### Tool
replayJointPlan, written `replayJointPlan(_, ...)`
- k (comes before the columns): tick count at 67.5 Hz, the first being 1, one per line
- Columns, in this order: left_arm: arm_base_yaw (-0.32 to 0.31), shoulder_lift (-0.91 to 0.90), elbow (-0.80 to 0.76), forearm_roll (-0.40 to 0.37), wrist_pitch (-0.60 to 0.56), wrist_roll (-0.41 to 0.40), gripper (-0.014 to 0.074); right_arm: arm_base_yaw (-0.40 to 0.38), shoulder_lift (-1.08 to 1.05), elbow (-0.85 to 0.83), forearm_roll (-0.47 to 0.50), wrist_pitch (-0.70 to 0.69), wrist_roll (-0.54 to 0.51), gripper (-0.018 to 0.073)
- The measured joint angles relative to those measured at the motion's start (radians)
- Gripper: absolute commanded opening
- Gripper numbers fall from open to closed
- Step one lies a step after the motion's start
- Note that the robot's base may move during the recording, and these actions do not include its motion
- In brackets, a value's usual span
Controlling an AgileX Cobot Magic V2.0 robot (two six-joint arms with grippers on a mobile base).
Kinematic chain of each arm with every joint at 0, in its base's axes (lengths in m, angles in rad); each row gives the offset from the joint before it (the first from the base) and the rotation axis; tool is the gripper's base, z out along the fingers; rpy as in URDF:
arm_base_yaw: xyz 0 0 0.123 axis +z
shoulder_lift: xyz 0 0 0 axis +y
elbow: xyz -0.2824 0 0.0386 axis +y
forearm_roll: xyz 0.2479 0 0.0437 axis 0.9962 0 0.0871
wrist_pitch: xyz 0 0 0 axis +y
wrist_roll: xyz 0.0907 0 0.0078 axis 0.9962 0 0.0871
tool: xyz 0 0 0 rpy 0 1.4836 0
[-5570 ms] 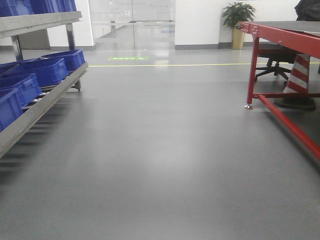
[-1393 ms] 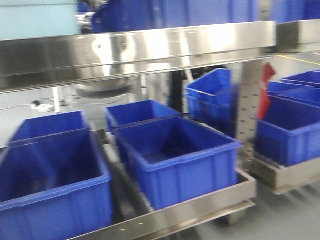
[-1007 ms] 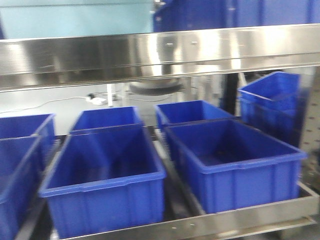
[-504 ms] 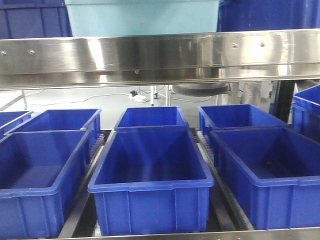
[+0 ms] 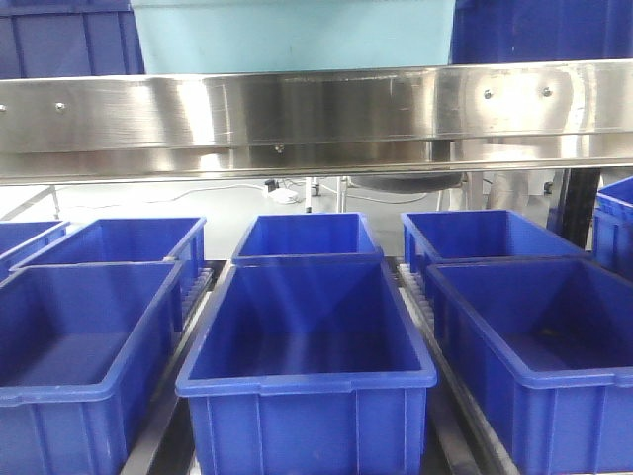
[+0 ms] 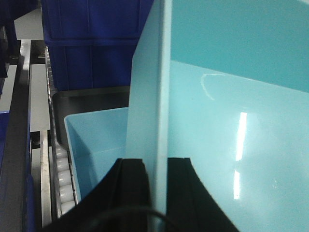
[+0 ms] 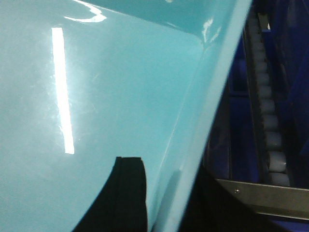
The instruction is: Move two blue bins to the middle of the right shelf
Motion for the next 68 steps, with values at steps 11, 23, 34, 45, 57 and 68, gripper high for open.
replayJointPlan(11,0.000,0.000,0.000,0.000,0.000,0.000,-0.0111,0.000,0.000,0.000,0.000,0.000,0.000,-0.0153)
replayJointPlan(23,0.000,0.000,0.000,0.000,0.000,0.000,-0.0111,0.000,0.000,0.000,0.000,0.000,0.000,-0.0153)
replayJointPlan(34,0.000,0.000,0.000,0.000,0.000,0.000,-0.0111,0.000,0.000,0.000,0.000,0.000,0.000,-0.0153)
replayJointPlan(45,0.000,0.000,0.000,0.000,0.000,0.000,-0.0111,0.000,0.000,0.000,0.000,0.000,0.000,-0.0153)
replayJointPlan(57,0.000,0.000,0.000,0.000,0.000,0.000,-0.0111,0.000,0.000,0.000,0.000,0.000,0.000,-0.0153)
replayJointPlan(68,0.000,0.000,0.000,0.000,0.000,0.000,-0.0111,0.000,0.000,0.000,0.000,0.000,0.000,-0.0153)
